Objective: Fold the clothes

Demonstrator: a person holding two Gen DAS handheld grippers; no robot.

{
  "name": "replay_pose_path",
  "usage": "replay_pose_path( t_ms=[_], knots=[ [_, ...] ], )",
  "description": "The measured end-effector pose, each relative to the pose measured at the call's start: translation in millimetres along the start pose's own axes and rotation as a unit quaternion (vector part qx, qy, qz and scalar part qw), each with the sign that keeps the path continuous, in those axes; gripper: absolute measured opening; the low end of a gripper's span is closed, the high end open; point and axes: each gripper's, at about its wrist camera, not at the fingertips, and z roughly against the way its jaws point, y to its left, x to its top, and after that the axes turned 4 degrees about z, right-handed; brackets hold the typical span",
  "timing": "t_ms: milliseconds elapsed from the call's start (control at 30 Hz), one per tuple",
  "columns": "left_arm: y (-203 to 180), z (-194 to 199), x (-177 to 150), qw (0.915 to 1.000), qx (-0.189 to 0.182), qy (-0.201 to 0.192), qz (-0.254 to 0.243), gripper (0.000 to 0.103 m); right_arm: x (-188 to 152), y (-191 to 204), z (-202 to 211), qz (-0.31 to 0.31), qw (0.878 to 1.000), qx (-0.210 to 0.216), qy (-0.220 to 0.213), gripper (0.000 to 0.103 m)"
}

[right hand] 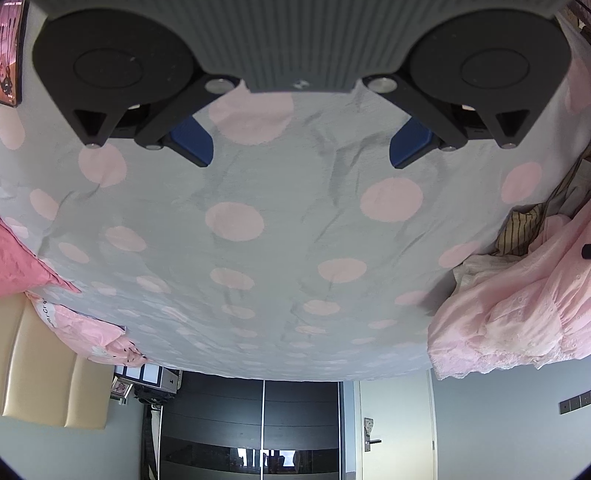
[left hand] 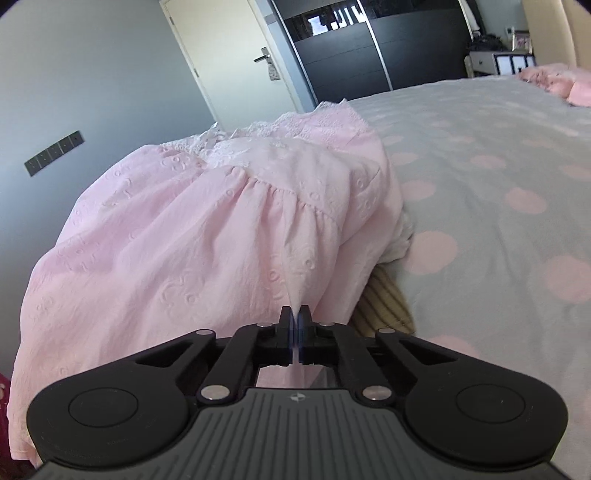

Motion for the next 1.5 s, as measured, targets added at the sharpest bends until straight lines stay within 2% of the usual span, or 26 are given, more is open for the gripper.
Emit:
replay_pose_path(
  t_ms=[167,333,433,533,667,800,867,1000,1067,1100,1133,1167,1200,1300,1367,1433,1500],
  knots=[
    [-1.5,23.8,6.5,0.9992,-0.033,-0.019,-0.005,0.000,1.9,0.8,10.5,0.002,1.000,0.002,-0.014,0.102],
    [-16.2,56.6,9.7,0.9954,-0.081,-0.042,-0.031,0.000,1.8,2.5,21.7,0.004,1.000,0.008,-0.022,0.102],
    [-20.1,71.3,10.5,0.9910,-0.126,-0.037,-0.025,0.000,0.4,3.6,29.0,0.008,0.999,0.015,-0.027,0.102],
    [-34.3,89.0,7.4,0.9833,-0.172,-0.034,-0.047,0.000,0.6,3.1,34.9,0.007,0.999,0.020,-0.028,0.102],
    [-58.6,114.4,-2.8,0.9649,-0.254,-0.013,-0.063,0.000,2.3,-1.4,42.6,-0.001,0.999,0.022,-0.027,0.102],
    [-82.2,136.4,-17.9,0.9377,-0.339,0.024,-0.071,0.000,3.9,-6.2,46.5,-0.009,0.999,0.032,-0.003,0.102],
    [-93.0,146.1,-27.1,0.9227,-0.375,0.046,-0.076,0.000,2.3,-4.7,46.7,-0.015,0.999,0.051,0.008,0.102],
    [-108.5,161.2,-44.4,0.8950,-0.428,0.084,-0.093,0.000,-1.2,-0.6,46.9,-0.024,0.995,0.091,0.031,0.102],
    [-111.9,162.1,-49.6,0.8849,-0.444,0.102,-0.099,0.000,-3.0,1.5,46.9,-0.029,0.993,0.111,0.042,0.102],
    [-114.2,161.3,-52.3,0.8827,-0.445,0.108,-0.105,0.000,-3.9,2.5,47.0,-0.031,0.991,0.121,0.048,0.101],
    [-116.7,159.9,-54.8,0.8813,-0.445,0.114,-0.112,0.000,-4.8,3.5,47.0,-0.034,0.989,0.131,0.053,0.097],
    [-119.1,157.0,-56.9,0.8819,-0.440,0.122,-0.117,0.000,-6.5,6.6,45.7,-0.037,0.987,0.142,0.062,0.090],
    [-120.1,153.8,-58.5,0.8838,-0.434,0.130,-0.117,0.000,-8.5,10.2,43.9,-0.039,0.985,0.153,0.071,0.088],
    [-118.0,145.4,-58.3,0.8942,-0.409,0.139,-0.117,0.000,-14.8,22.3,40.9,-0.028,0.981,0.172,0.087,0.083],
    [-114.9,142.1,-57.2,0.9009,-0.390,0.143,-0.126,0.010,-19.0,30.4,39.0,-0.020,0.978,0.184,0.097,0.080],
    [-109.3,139.2,-57.2,0.9081,-0.371,0.144,-0.132,0.027,-20.8,34.8,38.3,-0.017,0.977,0.188,0.104,0.076],
    [-103.1,134.4,-56.8,0.9161,-0.350,0.146,-0.128,0.036,-23.0,36.8,37.3,-0.017,0.975,0.191,0.111,0.076]
  ],
)
